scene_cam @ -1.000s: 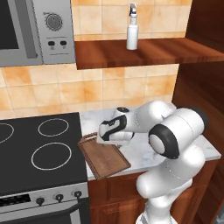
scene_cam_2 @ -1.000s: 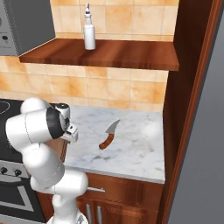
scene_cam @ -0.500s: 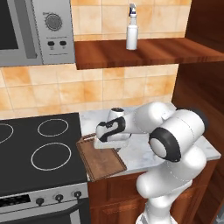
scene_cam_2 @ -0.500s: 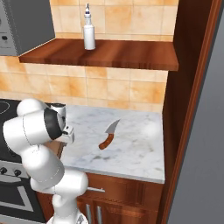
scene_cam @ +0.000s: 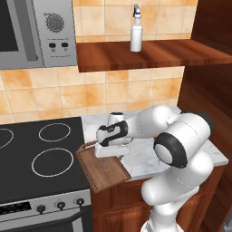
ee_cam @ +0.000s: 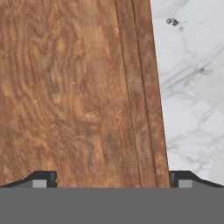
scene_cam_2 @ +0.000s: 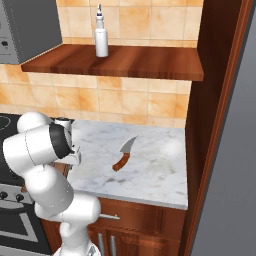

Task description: Move the cutting board and knife to the sink. Then move spray from the shelves to the counter.

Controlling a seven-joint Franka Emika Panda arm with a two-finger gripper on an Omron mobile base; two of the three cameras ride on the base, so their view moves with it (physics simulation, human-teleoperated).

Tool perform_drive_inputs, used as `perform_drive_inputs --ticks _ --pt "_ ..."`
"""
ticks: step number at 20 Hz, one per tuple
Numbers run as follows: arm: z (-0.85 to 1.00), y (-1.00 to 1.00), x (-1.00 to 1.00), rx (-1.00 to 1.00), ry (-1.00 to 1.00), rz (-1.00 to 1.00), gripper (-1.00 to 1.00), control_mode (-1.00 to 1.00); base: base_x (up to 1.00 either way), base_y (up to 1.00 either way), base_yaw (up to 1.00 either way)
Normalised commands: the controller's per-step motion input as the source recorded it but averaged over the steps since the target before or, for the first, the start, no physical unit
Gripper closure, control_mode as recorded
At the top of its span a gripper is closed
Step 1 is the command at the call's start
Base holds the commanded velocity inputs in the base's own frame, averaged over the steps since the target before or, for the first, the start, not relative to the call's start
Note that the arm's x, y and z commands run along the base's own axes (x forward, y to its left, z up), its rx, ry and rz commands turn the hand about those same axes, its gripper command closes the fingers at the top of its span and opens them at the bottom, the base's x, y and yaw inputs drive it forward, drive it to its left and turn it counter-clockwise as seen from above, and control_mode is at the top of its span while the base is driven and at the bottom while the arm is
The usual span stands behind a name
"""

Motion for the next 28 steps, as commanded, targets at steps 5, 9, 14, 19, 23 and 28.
perform_drive_inputs --ticks 5,9,14,19,23,28 --pt "-0.40 0.09 -0.66 -0.03 0.12 0.10 -1.00 -1.00 0.00 0.00 0.00" --pt "-0.39 0.08 -0.68 -0.02 0.11 0.10 -1.00 -1.00 0.00 0.00 0.00" --pt "-0.37 0.04 -0.61 -0.03 0.08 0.08 -1.00 -1.00 0.00 0.00 0.00" --pt "-0.07 -0.05 -0.39 0.01 -0.01 0.06 -1.00 -1.00 0.00 0.00 0.00" --pt "0.16 -0.12 -0.26 0.06 -0.06 0.01 -1.00 -1.00 0.00 0.00 0.00" --pt "0.33 -0.06 -0.06 0.10 0.00 0.01 -1.00 -1.00 0.00 0.00 0.00"
